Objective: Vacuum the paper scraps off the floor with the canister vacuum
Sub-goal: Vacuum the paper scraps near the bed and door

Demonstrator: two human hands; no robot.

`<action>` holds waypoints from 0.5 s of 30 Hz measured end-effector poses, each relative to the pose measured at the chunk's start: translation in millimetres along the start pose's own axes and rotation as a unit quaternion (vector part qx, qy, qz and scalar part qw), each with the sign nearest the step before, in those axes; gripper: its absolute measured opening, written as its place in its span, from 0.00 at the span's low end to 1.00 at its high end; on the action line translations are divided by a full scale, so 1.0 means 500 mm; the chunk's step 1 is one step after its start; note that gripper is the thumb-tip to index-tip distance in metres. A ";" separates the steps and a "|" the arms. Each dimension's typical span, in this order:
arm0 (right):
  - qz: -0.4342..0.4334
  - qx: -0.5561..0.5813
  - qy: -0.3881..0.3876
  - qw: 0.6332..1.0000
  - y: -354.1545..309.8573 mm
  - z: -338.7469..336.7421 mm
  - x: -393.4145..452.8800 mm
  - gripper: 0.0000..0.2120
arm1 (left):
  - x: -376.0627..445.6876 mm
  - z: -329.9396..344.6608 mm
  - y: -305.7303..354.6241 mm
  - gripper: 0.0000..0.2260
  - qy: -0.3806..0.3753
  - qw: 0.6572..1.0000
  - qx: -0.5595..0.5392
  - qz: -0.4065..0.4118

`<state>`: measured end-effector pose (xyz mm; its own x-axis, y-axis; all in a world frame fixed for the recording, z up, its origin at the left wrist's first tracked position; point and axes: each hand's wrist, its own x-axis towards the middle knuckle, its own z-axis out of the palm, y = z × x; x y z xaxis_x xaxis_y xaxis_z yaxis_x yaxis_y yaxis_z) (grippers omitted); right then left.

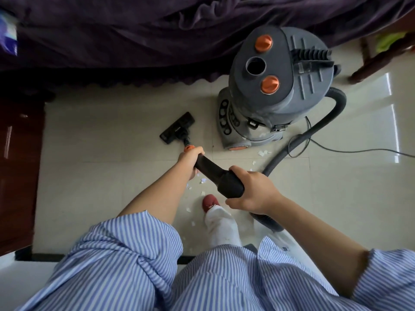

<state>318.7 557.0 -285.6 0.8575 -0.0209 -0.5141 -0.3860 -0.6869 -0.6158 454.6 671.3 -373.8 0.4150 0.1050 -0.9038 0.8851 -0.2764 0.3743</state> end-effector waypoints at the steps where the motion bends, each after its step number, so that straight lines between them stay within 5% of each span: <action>1: -0.005 -0.004 -0.007 1.000 0.014 -0.009 -0.008 0.29 | -0.003 0.015 -0.010 0.06 0.002 1.000 -0.005 -0.003; 15: -0.132 -0.067 -0.096 0.984 0.155 -0.129 -0.148 0.21 | -0.134 0.133 -0.161 0.08 0.071 0.988 -0.135 0.006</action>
<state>247.3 458.3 -256.6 0.8371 0.2999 -0.4575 -0.0983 -0.7403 -0.6650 341.3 622.9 -357.6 0.4335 0.2414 -0.8682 0.8963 -0.0153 0.4433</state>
